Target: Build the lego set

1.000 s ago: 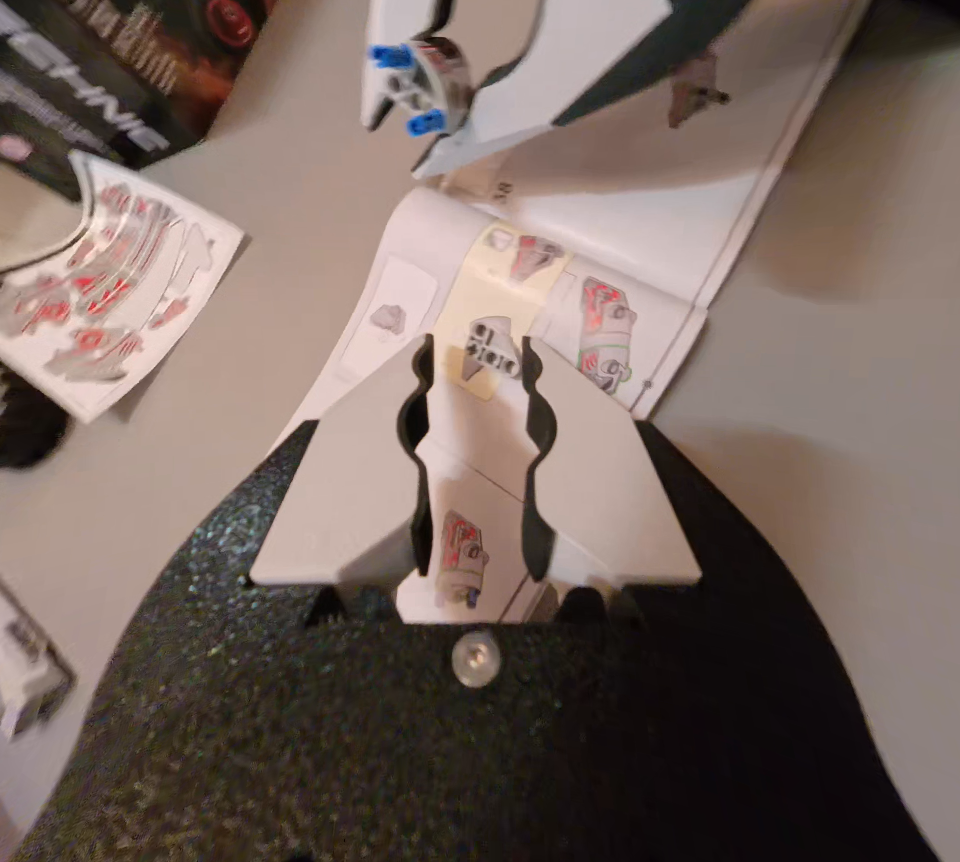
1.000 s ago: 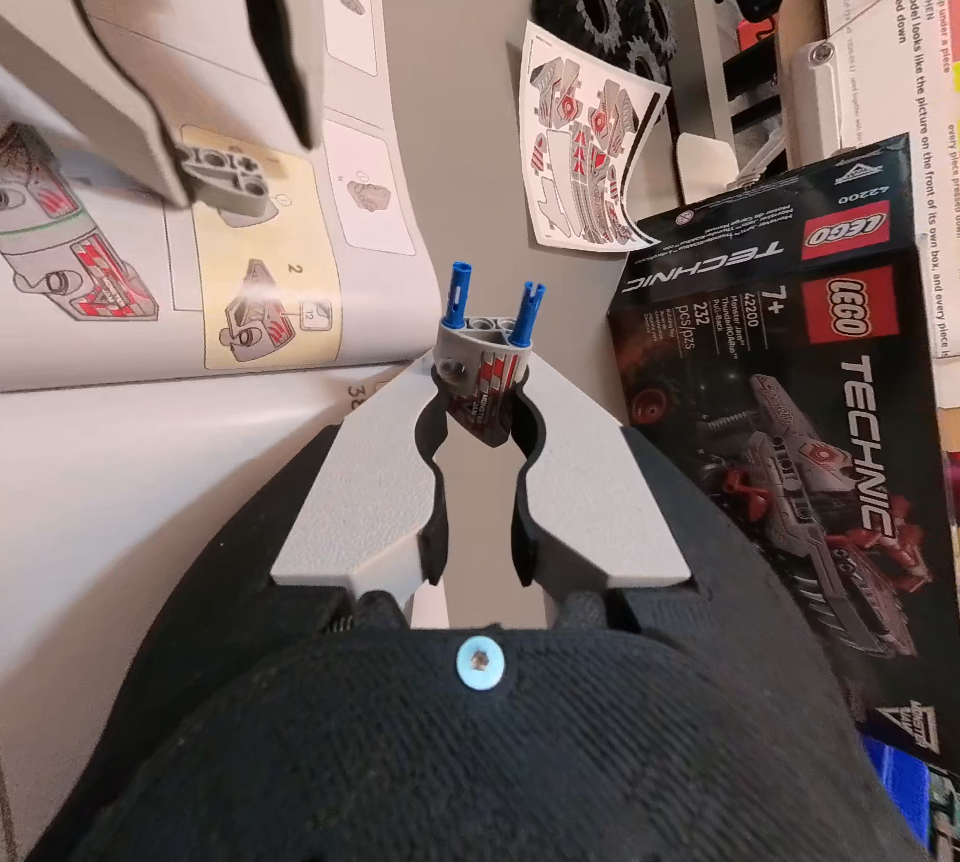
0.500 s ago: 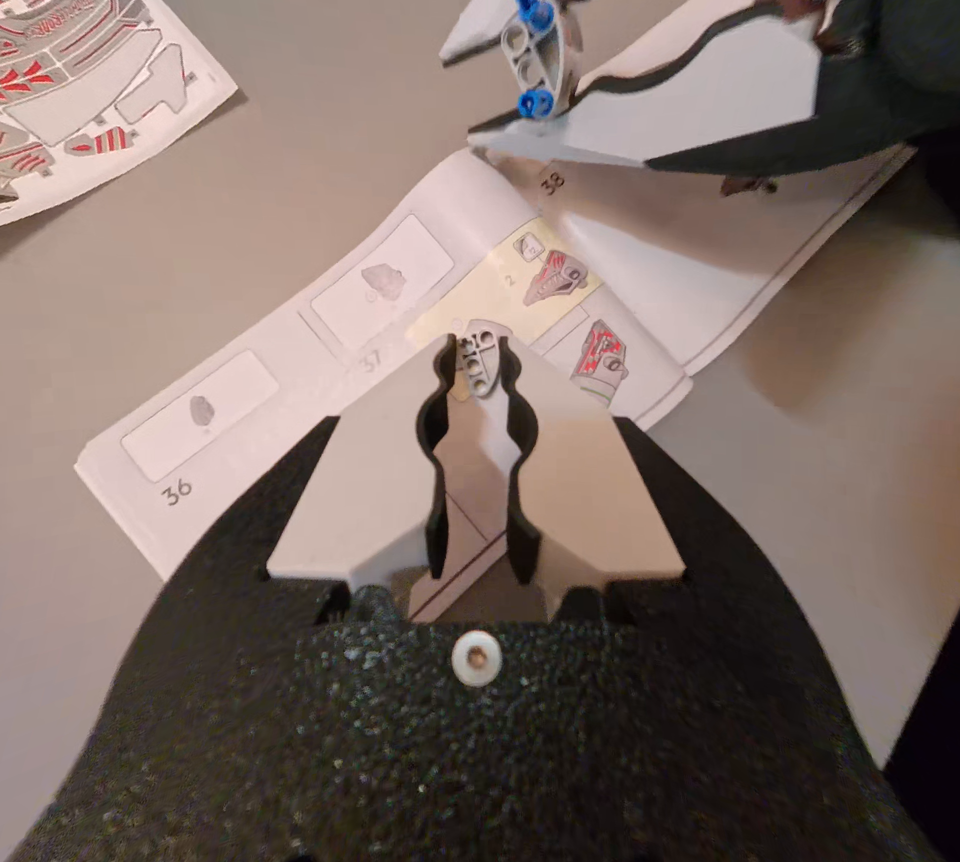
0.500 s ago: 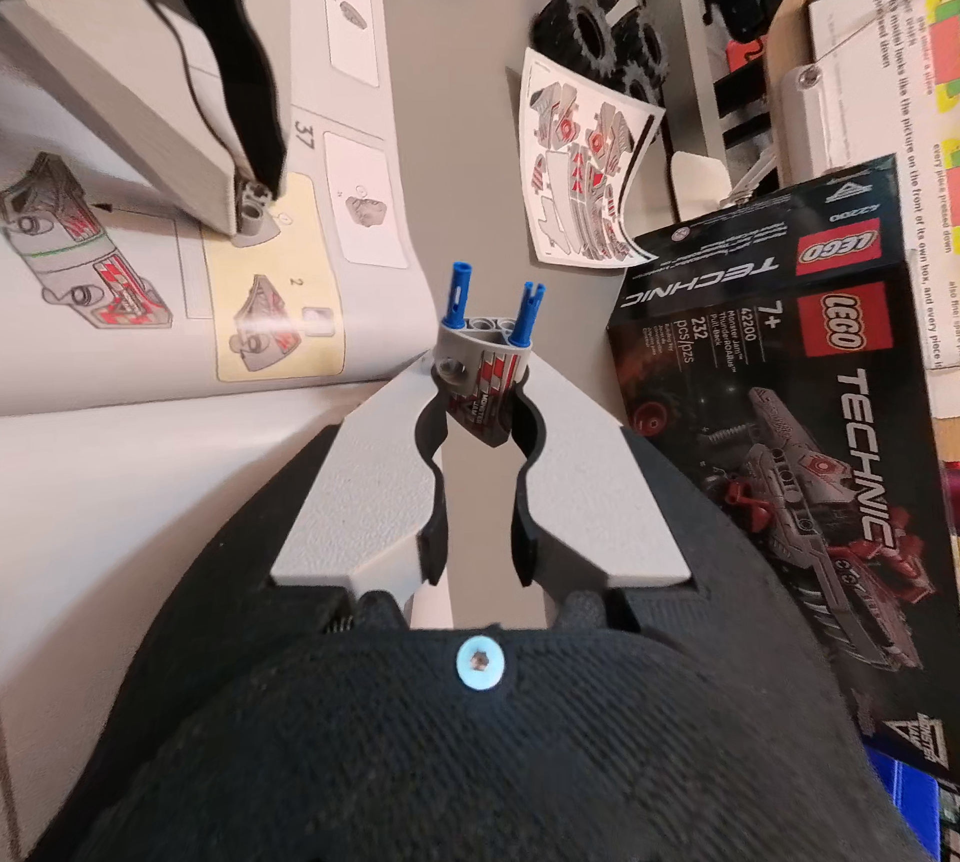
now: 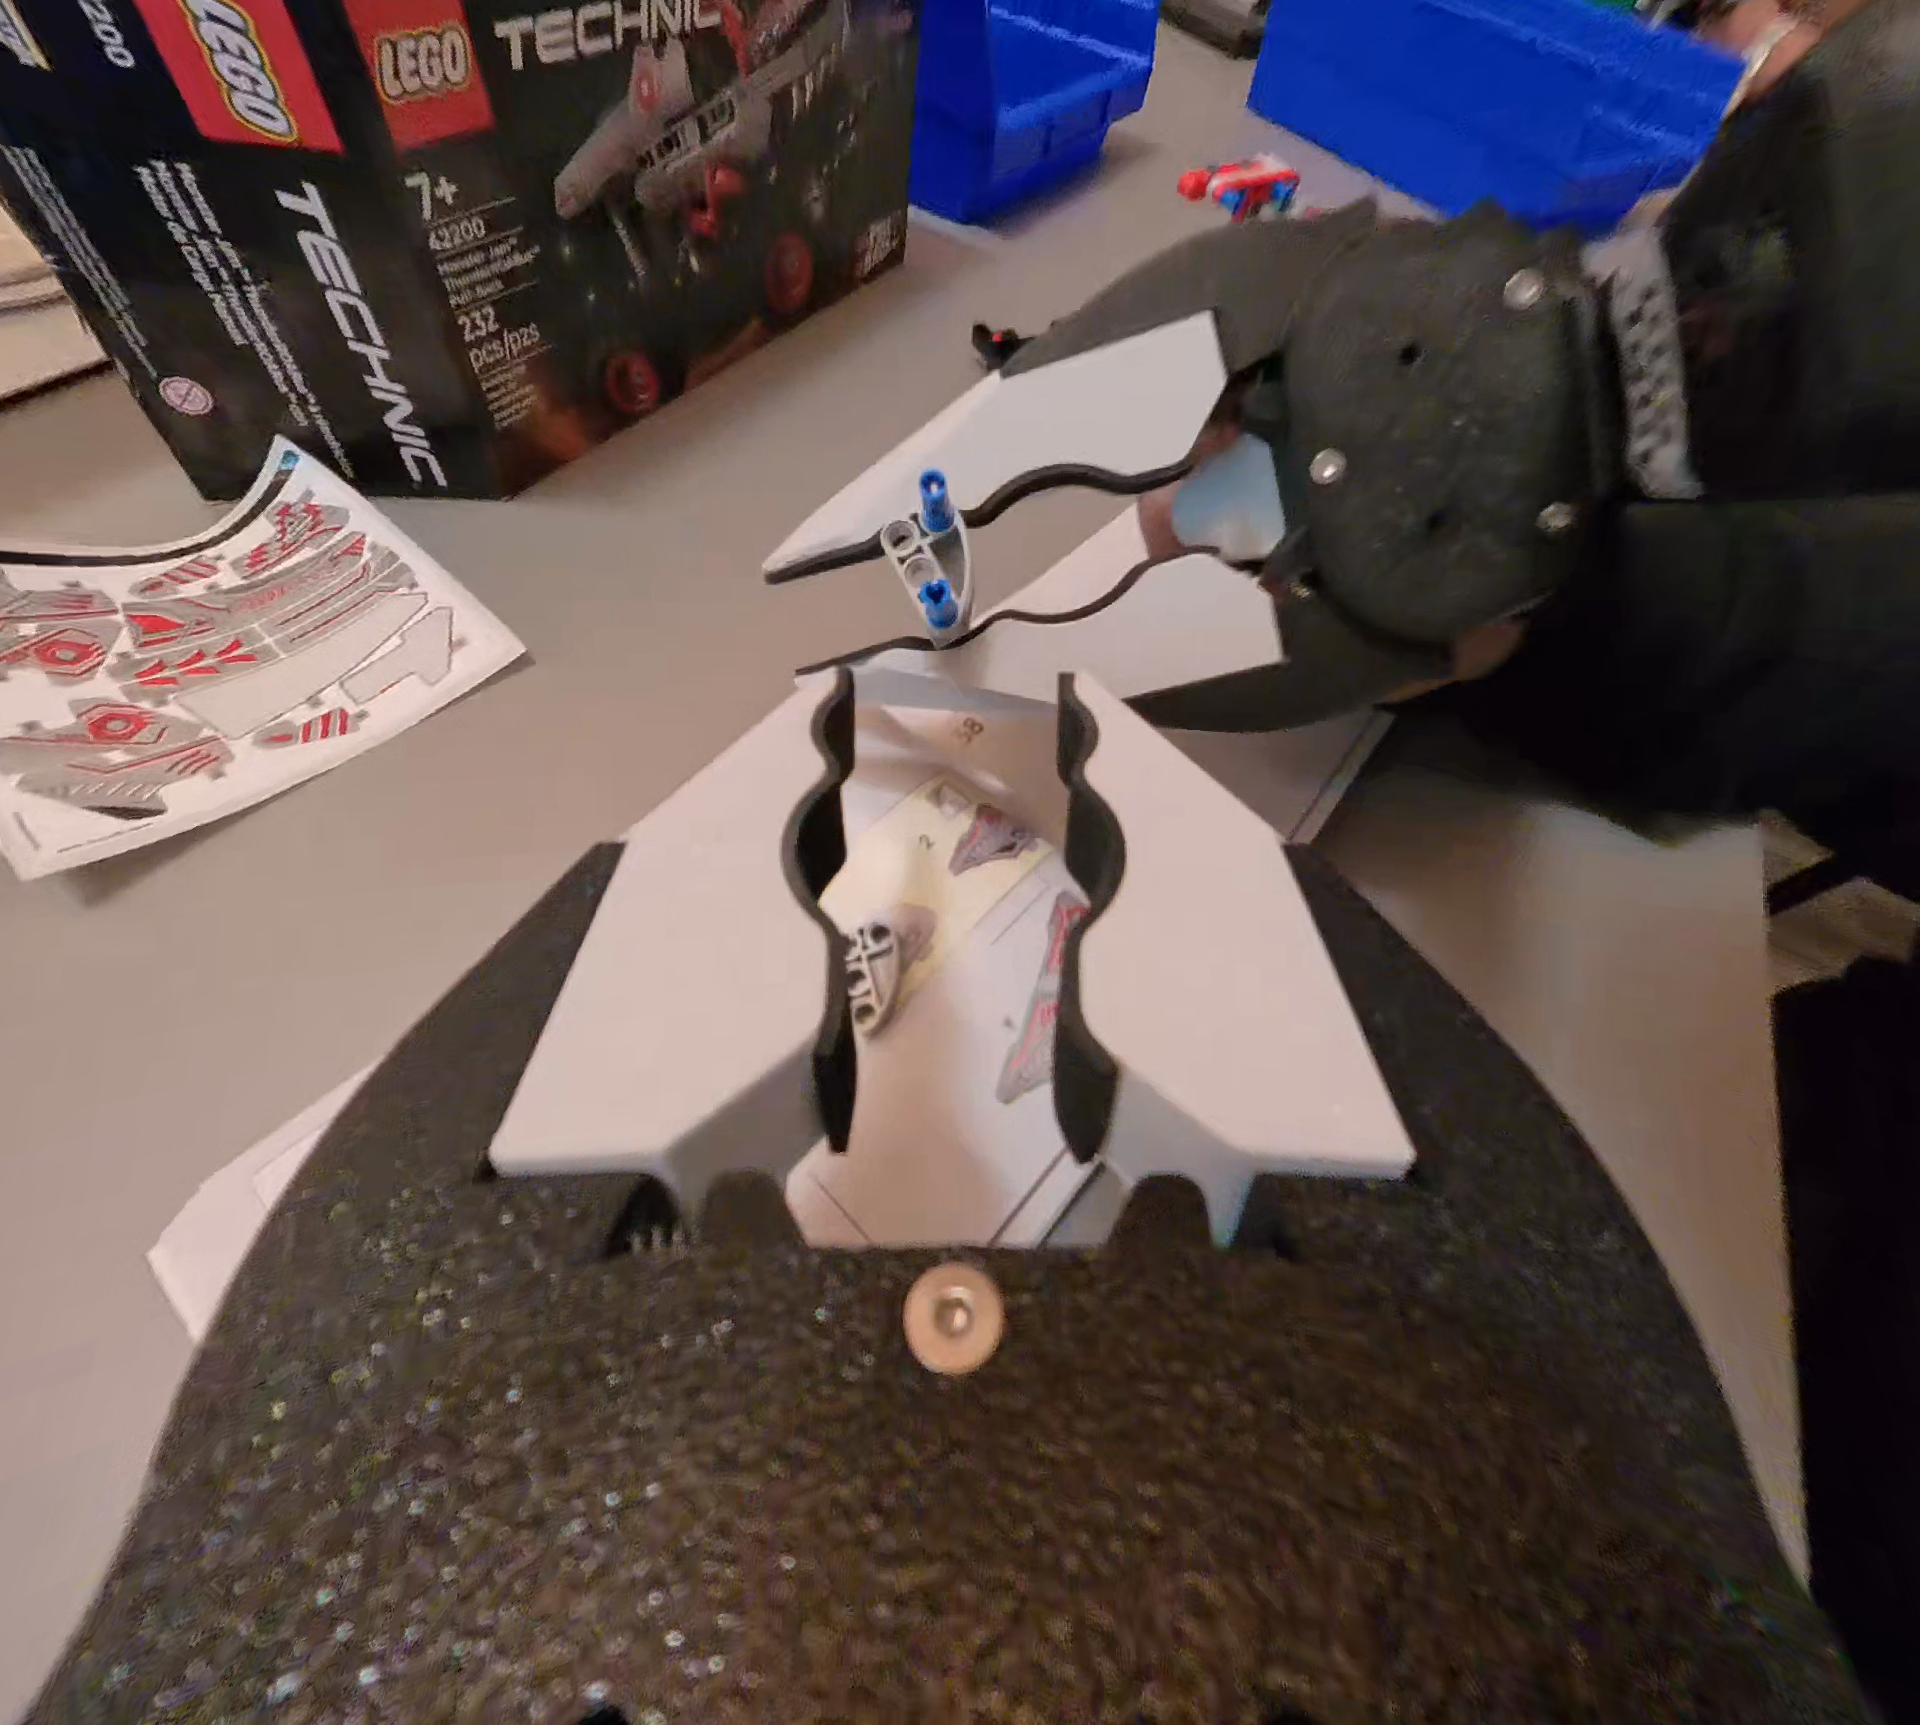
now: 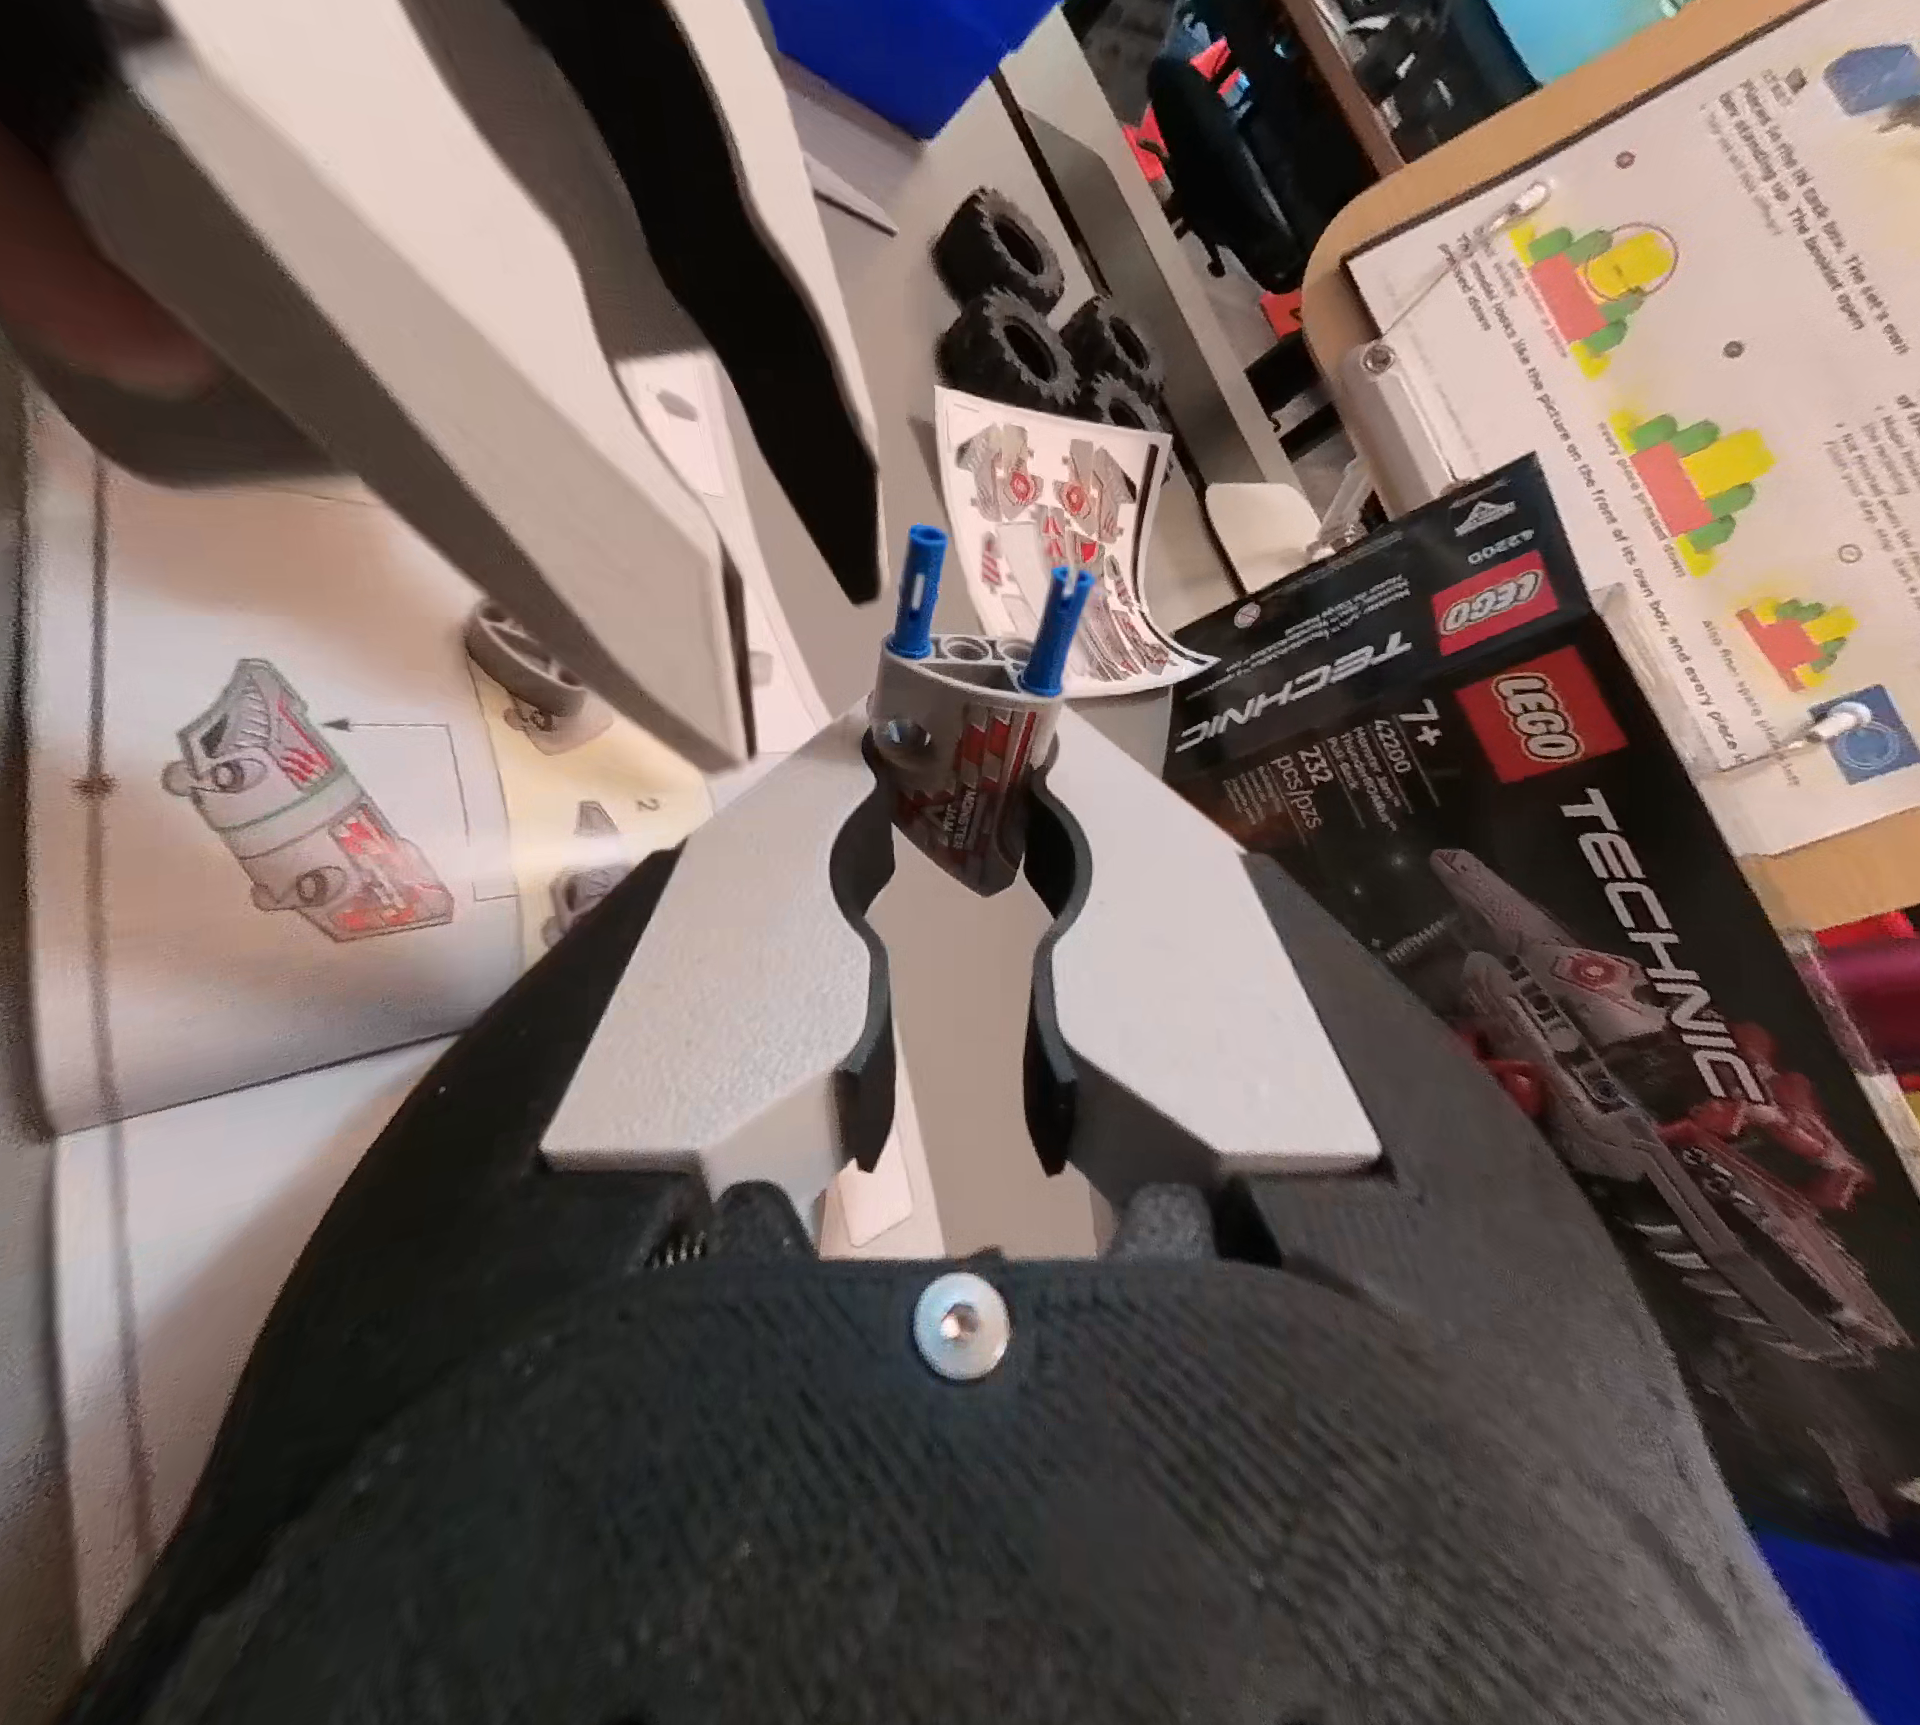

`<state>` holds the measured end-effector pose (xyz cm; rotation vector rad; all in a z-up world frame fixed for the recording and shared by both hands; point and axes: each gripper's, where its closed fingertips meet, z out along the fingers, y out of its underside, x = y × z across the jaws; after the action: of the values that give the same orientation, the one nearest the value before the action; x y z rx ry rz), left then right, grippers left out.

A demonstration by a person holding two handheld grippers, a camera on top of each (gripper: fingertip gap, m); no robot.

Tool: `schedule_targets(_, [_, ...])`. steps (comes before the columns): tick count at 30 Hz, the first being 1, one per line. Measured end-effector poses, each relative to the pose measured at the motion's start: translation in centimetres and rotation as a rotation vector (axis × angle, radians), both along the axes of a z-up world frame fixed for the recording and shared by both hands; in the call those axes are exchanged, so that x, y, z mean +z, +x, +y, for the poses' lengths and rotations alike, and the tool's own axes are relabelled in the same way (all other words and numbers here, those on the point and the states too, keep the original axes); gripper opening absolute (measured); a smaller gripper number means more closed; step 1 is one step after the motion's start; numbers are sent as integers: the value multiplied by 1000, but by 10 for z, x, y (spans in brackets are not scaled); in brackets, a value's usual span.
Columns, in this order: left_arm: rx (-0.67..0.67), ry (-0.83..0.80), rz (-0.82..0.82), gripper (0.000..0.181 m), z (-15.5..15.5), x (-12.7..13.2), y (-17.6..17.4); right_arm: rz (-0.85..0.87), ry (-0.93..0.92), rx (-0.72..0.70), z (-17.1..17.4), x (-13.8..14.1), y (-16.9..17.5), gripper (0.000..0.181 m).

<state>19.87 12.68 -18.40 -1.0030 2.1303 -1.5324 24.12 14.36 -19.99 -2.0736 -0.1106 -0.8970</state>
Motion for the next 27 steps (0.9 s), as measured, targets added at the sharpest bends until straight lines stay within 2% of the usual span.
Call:
schedule_targets(2, [14,5,-33,36,-2,0,3,29,-1,37,5,-3,-8,17])
schedule_targets(6, [14,20,-80,12,-3,2,3,116,39,93,11,-5,-19,18])
schedule_targets(8, [-21,42,-97,11,-2,3,0,166,68,152,13,-3,-26,16])
schedule_targets(10, [-96,80,-131,10,-1,3,-6,263,65,262,13,-6,-39,18])
schedule_targets(11, [-145,98,-152,10,-1,2,-10,323,59,324,13,-8,-48,25])
schedule_targets(14, [-276,104,-210,10,-4,5,-24,401,68,435,12,-9,-63,31])
schedule_targets(15, [-316,101,-211,10,-6,4,-29,413,70,468,13,-9,-68,28])
schedule_targets(17, [-339,124,-223,10,-7,1,-31,411,60,507,14,-10,-76,8])
schedule_targets(20, [-297,202,-238,9,1,-2,-25,380,36,462,15,-12,-69,1])
schedule_targets(21, [-285,209,-248,14,2,-1,-24,383,43,455,15,-12,-68,1])
schedule_targets(23, [-281,199,-268,15,1,3,-24,396,57,429,16,-11,-64,1])
schedule_targets(25, [-293,199,-267,25,-2,4,-26,419,58,453,16,-12,-68,2])
schedule_targets(27, [-290,229,-263,27,0,1,-26,423,51,454,16,-13,-68,2])
